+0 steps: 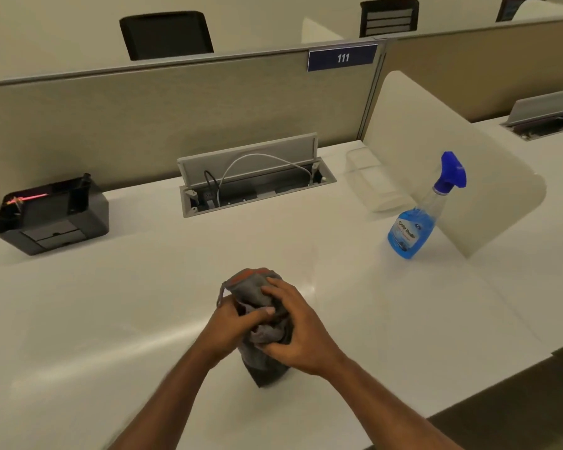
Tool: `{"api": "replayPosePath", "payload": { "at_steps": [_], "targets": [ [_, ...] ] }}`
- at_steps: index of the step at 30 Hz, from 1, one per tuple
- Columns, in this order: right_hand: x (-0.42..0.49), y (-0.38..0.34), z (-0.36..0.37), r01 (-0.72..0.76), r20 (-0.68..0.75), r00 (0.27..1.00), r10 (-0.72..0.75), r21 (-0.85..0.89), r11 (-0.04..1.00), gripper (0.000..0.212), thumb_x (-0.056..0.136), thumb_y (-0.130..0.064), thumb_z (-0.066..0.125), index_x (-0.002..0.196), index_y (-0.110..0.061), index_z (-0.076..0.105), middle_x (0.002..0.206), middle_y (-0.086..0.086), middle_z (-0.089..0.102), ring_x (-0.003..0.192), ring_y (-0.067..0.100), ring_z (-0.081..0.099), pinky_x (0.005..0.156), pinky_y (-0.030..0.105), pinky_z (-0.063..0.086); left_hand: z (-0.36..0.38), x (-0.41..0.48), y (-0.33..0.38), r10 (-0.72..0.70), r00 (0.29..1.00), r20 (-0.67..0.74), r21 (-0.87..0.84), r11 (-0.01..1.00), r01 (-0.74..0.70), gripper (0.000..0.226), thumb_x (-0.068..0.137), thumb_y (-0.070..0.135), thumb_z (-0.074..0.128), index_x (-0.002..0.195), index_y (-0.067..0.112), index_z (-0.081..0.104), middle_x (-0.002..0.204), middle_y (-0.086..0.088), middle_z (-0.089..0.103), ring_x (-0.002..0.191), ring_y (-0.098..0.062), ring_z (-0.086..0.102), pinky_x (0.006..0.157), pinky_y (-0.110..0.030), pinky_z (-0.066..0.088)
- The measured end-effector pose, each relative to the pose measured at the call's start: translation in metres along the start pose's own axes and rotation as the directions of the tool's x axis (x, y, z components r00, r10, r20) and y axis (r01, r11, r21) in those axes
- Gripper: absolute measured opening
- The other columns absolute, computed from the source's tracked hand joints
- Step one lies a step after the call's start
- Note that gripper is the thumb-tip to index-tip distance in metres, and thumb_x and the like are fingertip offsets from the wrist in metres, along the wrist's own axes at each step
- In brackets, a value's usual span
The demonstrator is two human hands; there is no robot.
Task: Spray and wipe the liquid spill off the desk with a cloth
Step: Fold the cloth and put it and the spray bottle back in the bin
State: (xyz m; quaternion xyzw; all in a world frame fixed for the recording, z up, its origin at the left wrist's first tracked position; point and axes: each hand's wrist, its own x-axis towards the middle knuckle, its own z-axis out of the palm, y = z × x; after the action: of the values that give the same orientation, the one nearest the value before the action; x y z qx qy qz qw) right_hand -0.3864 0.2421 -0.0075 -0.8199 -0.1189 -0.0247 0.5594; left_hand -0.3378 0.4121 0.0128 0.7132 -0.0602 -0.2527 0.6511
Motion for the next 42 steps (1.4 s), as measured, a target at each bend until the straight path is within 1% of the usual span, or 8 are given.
{"api": "replayPosePath", "payload": {
  "at_steps": [6, 9, 13, 17, 20, 24, 33, 42],
  "targets": [
    [-0.005, 0.007, -0.026, 0.080, -0.076, 0.994, -0.083, -0.043, 0.996, 0.088, 0.073, -0.052, 0.082, 0.146, -0.029, 0.039, 0.153, -0.011, 0.037, 0.143, 0.014, 0.036, 0.113, 0.024, 0.036, 0.003, -0.006, 0.016, -0.035, 0.989, -0.144, -0.047, 0.999, 0.028, 0.024, 0.092, 0.006, 0.065, 0.114, 0.012, 0.068, 0.106, -0.008, 0.077, 0.103, -0.026, 0.073, 0.085, -0.036, 0.059],
    [-0.007, 0.017, -0.033, -0.116, -0.275, 0.951, 0.145, 0.120, 0.986, 0.070, 0.078, -0.055, 0.075, 0.137, -0.031, 0.044, 0.141, -0.013, 0.049, 0.134, 0.013, 0.047, 0.106, 0.025, 0.042, 0.001, -0.008, 0.027, -0.040, 0.985, -0.166, -0.011, 0.999, 0.039, 0.022, 0.091, 0.011, 0.067, 0.112, 0.017, 0.068, 0.104, -0.001, 0.078, 0.101, -0.019, 0.073, 0.091, -0.035, 0.058],
    [0.002, 0.026, -0.038, -0.479, 0.032, 0.860, 0.509, 0.392, 0.785, 0.084, 0.067, -0.066, 0.071, 0.135, -0.022, 0.049, 0.120, -0.006, 0.063, 0.117, 0.019, 0.061, 0.091, 0.026, 0.053, -0.001, -0.008, 0.045, -0.031, 0.995, -0.098, -0.026, 0.999, 0.029, 0.039, 0.082, 0.028, 0.072, 0.119, 0.021, 0.064, 0.111, 0.000, 0.075, 0.106, -0.017, 0.070, 0.093, -0.034, 0.056],
    [0.014, 0.019, -0.039, -0.469, 0.167, 0.880, 0.445, 0.463, 0.752, 0.102, 0.060, -0.081, 0.069, 0.103, 0.011, 0.059, 0.094, 0.014, 0.058, 0.089, 0.028, 0.053, 0.084, 0.040, 0.044, -0.007, -0.005, 0.061, -0.011, 0.997, -0.079, -0.019, 1.000, 0.009, 0.041, 0.079, 0.034, 0.071, 0.117, 0.024, 0.064, 0.109, 0.003, 0.075, 0.105, -0.018, 0.071, 0.091, -0.032, 0.057],
    [0.027, 0.008, -0.046, -0.442, 0.155, 0.889, 0.430, 0.529, 0.724, 0.068, 0.064, -0.069, 0.076, 0.088, -0.007, 0.062, 0.081, 0.010, 0.054, 0.075, 0.020, 0.049, 0.071, 0.031, 0.043, -0.015, 0.003, 0.065, -0.014, 0.975, -0.224, 0.022, 1.000, 0.019, 0.038, 0.090, 0.029, 0.068, 0.125, 0.015, 0.061, 0.117, -0.007, 0.071, 0.111, -0.027, 0.067, 0.100, -0.045, 0.053],
    [0.044, -0.005, -0.053, -0.398, 0.117, 0.907, 0.404, 0.545, 0.738, 0.017, 0.078, -0.024, 0.080, 0.088, -0.013, 0.073, 0.084, 0.002, 0.073, 0.077, 0.015, 0.067, 0.064, 0.023, 0.054, -0.031, 0.010, 0.066, -0.060, 0.935, -0.351, 0.116, 0.988, 0.107, 0.043, 0.096, 0.038, 0.060, 0.127, 0.009, 0.059, 0.122, -0.014, 0.067, 0.115, -0.032, 0.063, 0.105, -0.054, 0.049],
    [0.071, -0.031, -0.051, -0.267, -0.100, 0.937, 0.336, 0.418, 0.869, 0.008, 0.085, -0.020, 0.076, 0.091, -0.021, 0.071, 0.086, -0.005, 0.074, 0.085, 0.011, 0.071, 0.075, 0.022, 0.057, -0.074, 0.011, 0.076, -0.109, 0.944, -0.311, 0.139, 0.978, 0.158, 0.063, 0.085, 0.050, 0.066, 0.137, 0.016, 0.054, 0.131, -0.008, 0.063, 0.120, -0.029, 0.060, 0.105, -0.050, 0.050],
    [0.073, -0.034, -0.054, -0.348, -0.154, 0.852, 0.500, 0.546, 0.762, 0.015, 0.088, -0.021, 0.073, 0.101, -0.020, 0.066, 0.086, -0.010, 0.077, 0.081, 0.006, 0.074, 0.063, 0.017, 0.056, -0.081, 0.004, 0.062, -0.159, 0.961, -0.225, 0.000, 0.987, 0.163, 0.120, 0.062, 0.017, 0.085, 0.157, 0.028, 0.013, 0.161, -0.014, 0.030, 0.139, -0.041, 0.042, 0.108, -0.052, 0.043]
  ]
}}
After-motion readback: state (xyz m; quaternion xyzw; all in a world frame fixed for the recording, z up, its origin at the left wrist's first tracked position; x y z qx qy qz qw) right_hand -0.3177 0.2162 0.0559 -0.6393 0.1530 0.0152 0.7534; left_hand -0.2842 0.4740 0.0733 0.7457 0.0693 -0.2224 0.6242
